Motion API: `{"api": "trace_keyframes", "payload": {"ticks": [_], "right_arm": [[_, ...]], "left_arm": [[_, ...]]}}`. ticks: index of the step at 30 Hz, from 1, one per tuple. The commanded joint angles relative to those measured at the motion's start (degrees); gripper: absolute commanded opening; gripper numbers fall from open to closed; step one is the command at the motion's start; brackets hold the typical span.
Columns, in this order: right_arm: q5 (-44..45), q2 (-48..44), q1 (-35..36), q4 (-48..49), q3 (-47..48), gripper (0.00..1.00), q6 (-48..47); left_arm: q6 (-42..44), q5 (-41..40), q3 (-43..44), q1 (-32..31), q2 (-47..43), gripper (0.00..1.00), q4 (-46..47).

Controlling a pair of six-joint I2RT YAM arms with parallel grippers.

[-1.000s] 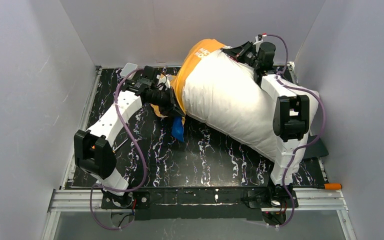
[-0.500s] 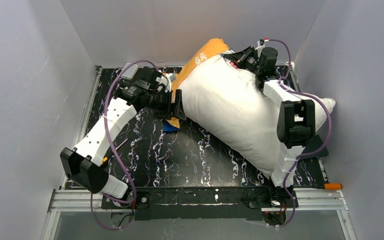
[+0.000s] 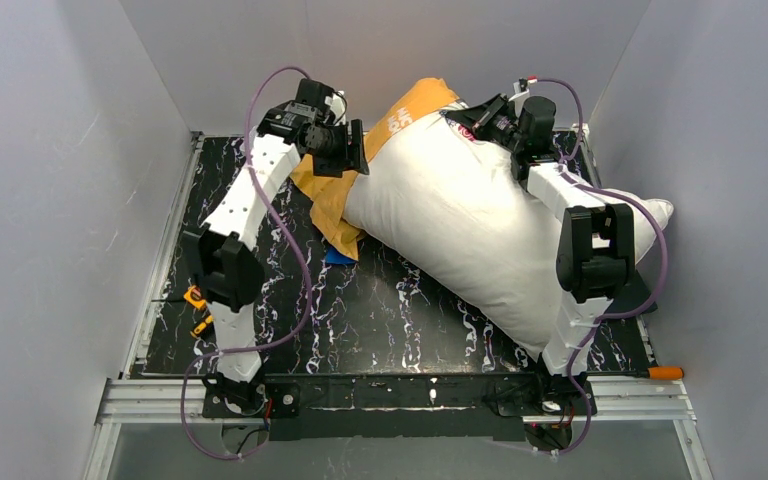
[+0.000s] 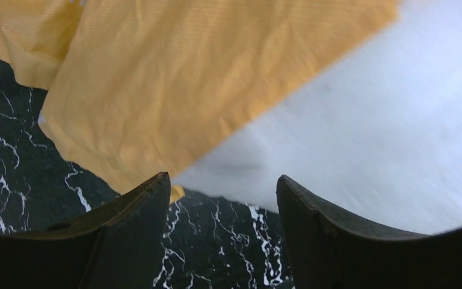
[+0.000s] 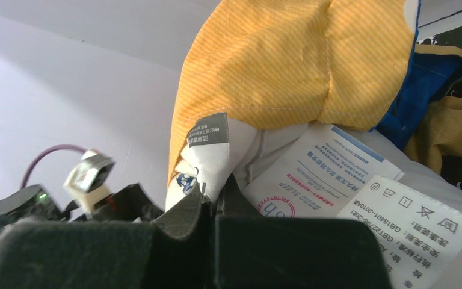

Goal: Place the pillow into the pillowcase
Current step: Stuff the pillow into the pillowcase.

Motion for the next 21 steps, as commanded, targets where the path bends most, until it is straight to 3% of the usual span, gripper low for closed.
{"api": "trace_keyframes", "payload": {"ticks": [1, 4, 12, 17, 21], "right_arm": [[-1.7, -2.6, 0.4, 4.6, 4.1, 0.01, 1.1], [-2.1, -1.9, 0.4, 5.1, 5.1, 0.01, 2.0], [-2.5, -0.7, 0.4, 6.0, 6.7, 0.01, 3.2], [-2.4, 0.5, 0.3, 6.5, 8.8, 0.01, 4.0], [-1.3, 1.6, 0.3, 6.8, 11.3, 0.01, 4.9]], "left_arm": [[0.4, -0.7, 4.8, 0.8, 4.8, 0.63, 1.4], [0.1, -1.8, 7.4, 0.8, 8.5, 0.59, 2.2], [2.0, -4.8, 9.4, 1.8, 9.9, 0.0, 7.9], [3.7, -4.4, 12.5, 2.8, 8.8, 0.0, 8.2], [2.7, 2.9, 13.4, 2.8, 5.4, 0.0, 8.4]]}}
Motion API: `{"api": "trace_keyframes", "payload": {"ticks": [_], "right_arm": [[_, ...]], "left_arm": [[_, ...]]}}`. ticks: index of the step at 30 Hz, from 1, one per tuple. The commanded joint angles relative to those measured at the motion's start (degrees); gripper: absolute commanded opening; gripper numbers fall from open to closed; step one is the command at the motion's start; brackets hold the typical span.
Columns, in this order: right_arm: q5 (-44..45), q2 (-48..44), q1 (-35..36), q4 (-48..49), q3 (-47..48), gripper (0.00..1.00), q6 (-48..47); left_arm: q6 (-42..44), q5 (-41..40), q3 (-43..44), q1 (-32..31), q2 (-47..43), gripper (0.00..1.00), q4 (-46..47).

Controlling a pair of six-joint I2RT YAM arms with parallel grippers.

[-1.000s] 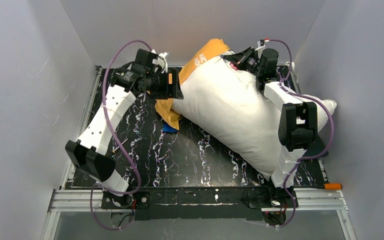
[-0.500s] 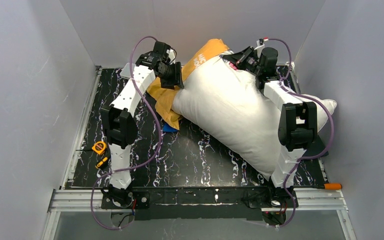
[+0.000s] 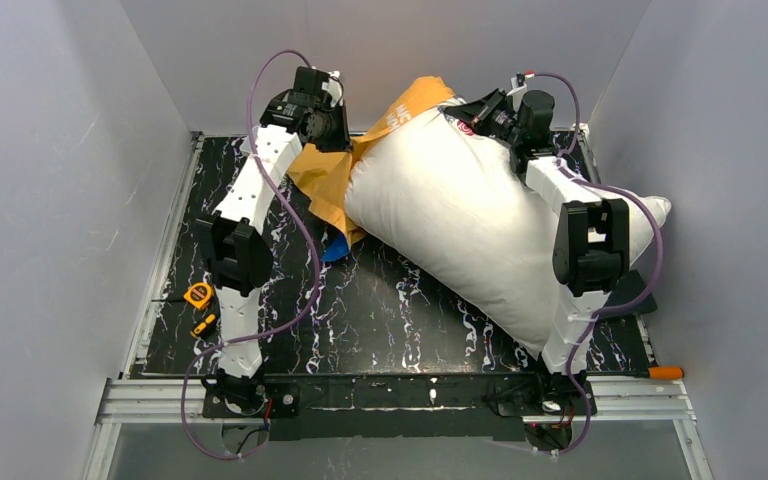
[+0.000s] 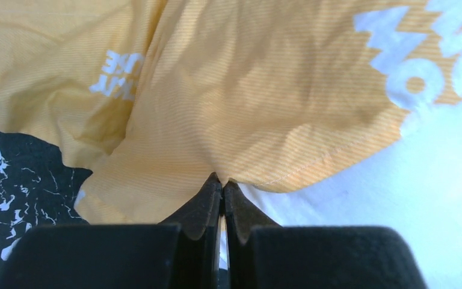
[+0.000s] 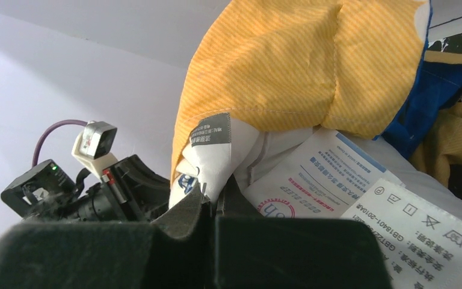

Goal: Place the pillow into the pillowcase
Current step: Stuff the pillow into the pillowcase.

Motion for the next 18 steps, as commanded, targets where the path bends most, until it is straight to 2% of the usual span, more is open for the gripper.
{"api": "trace_keyframes", "payload": {"ticks": [1, 5, 7, 10, 12, 18], "right_arm": [[0.8, -0.9, 0.4, 8.1, 7.5, 0.01, 4.0], [3.6, -1.3, 0.4, 7.0, 8.9, 0.01, 3.4], [4.4, -1.3, 0.4, 7.1, 9.4, 0.01, 3.6], [5.5, -1.5, 0.4, 7.8, 9.9, 0.01, 4.4], [6.5, -1.8, 0.4, 8.7, 10.2, 0.01, 5.2], [7.9, -1.0, 0.1, 10.7, 13.7, 0.01, 8.1]], "left_arm": [[-0.4, 8.9, 2.7, 0.1, -7.8, 0.0, 1.7], [-3.7, 20.0, 1.6, -1.9, -12.3, 0.0, 1.9], [-3.8, 23.1, -1.6, -4.2, -14.9, 0.0, 1.8], [-3.3, 24.2, -8.6, -7.9, -19.7, 0.0, 1.1], [-3.3, 24.3, -17.0, -9.5, -22.9, 0.0, 1.0], [-3.4, 23.5, -32.6, -10.9, -28.5, 0.0, -1.7]]}}
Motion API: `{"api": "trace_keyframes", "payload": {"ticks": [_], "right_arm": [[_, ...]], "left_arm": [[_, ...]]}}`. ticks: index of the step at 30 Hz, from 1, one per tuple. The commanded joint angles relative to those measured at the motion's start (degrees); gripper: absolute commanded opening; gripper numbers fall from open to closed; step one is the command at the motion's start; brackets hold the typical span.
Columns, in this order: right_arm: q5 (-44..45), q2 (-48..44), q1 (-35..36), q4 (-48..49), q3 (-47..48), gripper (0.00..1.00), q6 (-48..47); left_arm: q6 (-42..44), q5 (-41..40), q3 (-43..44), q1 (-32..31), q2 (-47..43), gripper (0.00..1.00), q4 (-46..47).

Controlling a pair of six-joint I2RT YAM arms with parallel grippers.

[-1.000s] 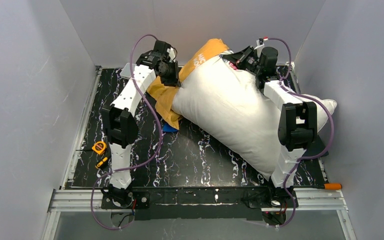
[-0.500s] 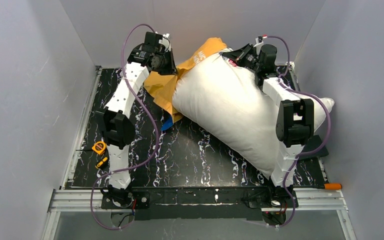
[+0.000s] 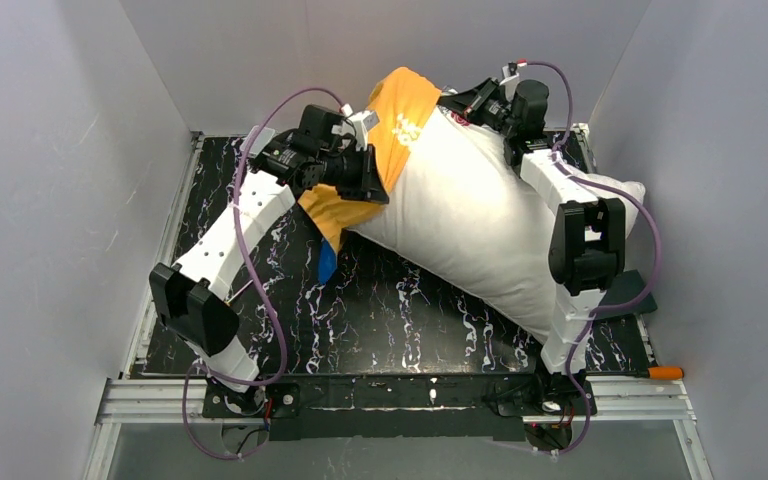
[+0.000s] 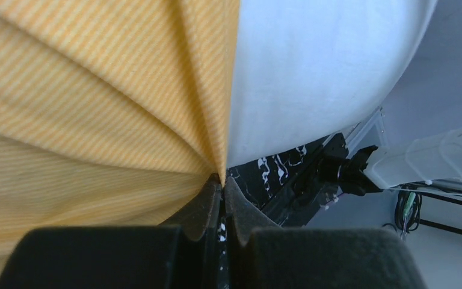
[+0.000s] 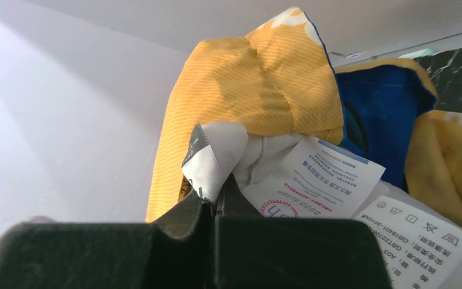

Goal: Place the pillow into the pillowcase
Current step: Stuff the pillow into the pillowcase.

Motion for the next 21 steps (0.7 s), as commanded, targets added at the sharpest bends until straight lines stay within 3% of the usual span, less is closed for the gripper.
{"api": "trace_keyframes", "payload": {"ticks": [1, 7, 10, 12, 14, 16, 21], "right_arm": [[7.9, -2.3, -0.8, 12.1, 8.7, 0.01, 5.8], [7.7, -1.7, -0.8, 13.4, 9.0, 0.01, 7.1], [7.1, -1.8, -0.8, 14.2, 7.7, 0.01, 7.1], [6.9, -1.8, -0.8, 14.6, 6.7, 0.01, 6.9], [7.0, -1.7, -0.8, 15.0, 5.8, 0.01, 6.9], [7.0, -1.5, -0.8, 15.3, 5.4, 0.01, 6.9], [7.4, 0.0, -0.8, 15.7, 6.0, 0.01, 7.1]], "left_arm": [[-1.0, 3.6, -8.6, -0.5, -3.1, 0.0, -5.6], [-0.2, -0.2, -8.4, -0.5, -0.9, 0.01, -7.5], [-0.7, -3.1, -4.6, 0.1, -0.3, 0.4, -9.6], [-2.0, -4.4, -3.5, 1.2, -1.5, 0.57, -9.9], [-4.4, -4.5, -3.9, 3.1, -3.4, 0.68, -9.6], [-6.8, -3.8, -5.8, 5.7, -5.8, 0.71, -8.9], [-14.5, -0.6, -20.6, 14.8, -14.4, 0.78, -1.0]]}}
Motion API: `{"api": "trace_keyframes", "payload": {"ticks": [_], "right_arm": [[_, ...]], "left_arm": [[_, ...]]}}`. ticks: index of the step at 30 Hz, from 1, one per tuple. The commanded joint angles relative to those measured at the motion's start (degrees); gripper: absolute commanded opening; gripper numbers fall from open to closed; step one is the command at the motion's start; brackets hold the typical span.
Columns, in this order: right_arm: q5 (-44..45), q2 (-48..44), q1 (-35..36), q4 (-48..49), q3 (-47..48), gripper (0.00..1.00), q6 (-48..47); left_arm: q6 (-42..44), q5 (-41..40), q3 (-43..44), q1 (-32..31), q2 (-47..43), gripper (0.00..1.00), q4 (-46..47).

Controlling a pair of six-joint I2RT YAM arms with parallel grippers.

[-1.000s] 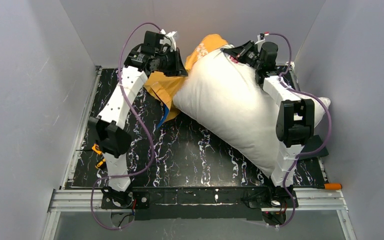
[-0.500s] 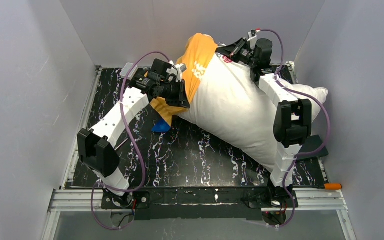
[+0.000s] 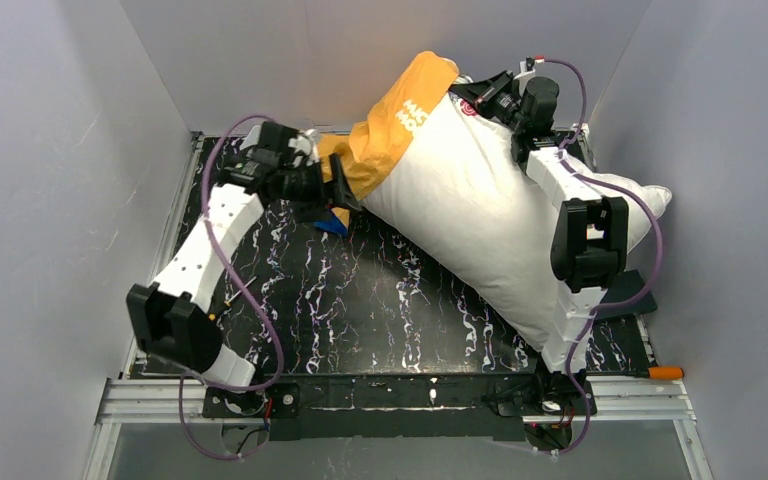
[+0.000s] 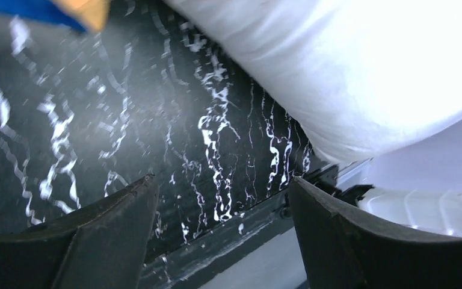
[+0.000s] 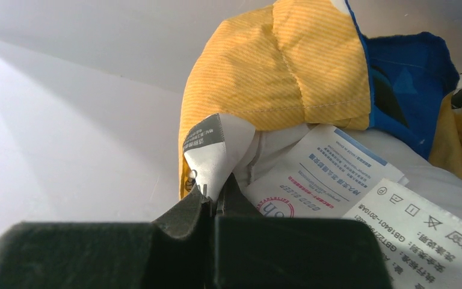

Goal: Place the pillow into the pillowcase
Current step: Stuff the pillow into the pillowcase.

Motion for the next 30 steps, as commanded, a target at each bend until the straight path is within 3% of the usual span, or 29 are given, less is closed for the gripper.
{"api": "trace_keyframes", "payload": {"ticks": [1, 4, 8, 13, 17, 19, 25, 26, 30], "right_arm": [[3.5, -0.5, 0.2, 14.0, 4.1, 0.01, 4.5], [3.7, 0.4, 0.2, 14.2, 5.2, 0.01, 5.1], [4.0, 1.2, 0.1, 14.1, 6.3, 0.01, 5.8], [4.3, 2.1, 0.1, 14.0, 8.6, 0.01, 7.1], [4.7, 2.5, 0.0, 13.5, 10.6, 0.01, 7.7], [4.8, 2.8, 0.0, 13.2, 11.3, 0.01, 7.9], [5.3, 4.0, -0.2, 12.4, 13.7, 0.01, 8.2], [5.3, 4.3, -0.3, 12.2, 14.3, 0.01, 8.1], [5.7, 5.6, -0.6, 12.3, 16.2, 0.01, 8.5]], "left_arm": [[-8.7, 3.5, -11.6, 8.2, -10.2, 0.8, 5.2], [-11.2, 4.6, -18.9, 11.3, -11.3, 0.84, 12.6], [-13.2, 5.9, -23.3, 11.5, -5.2, 0.84, 24.7], [-12.3, 8.1, -19.1, 11.0, 8.8, 0.8, 32.9], [-11.5, 7.6, -13.8, 9.7, 17.8, 0.71, 37.1], [-12.1, 7.3, -11.4, 9.0, 21.7, 0.62, 38.8], [-11.6, 4.7, -10.1, 7.7, 22.4, 0.13, 39.4], [-11.2, 5.3, -10.7, 7.7, 21.5, 0.0, 39.7], [-13.4, 9.5, -13.4, 7.5, 16.4, 0.0, 39.4]]}}
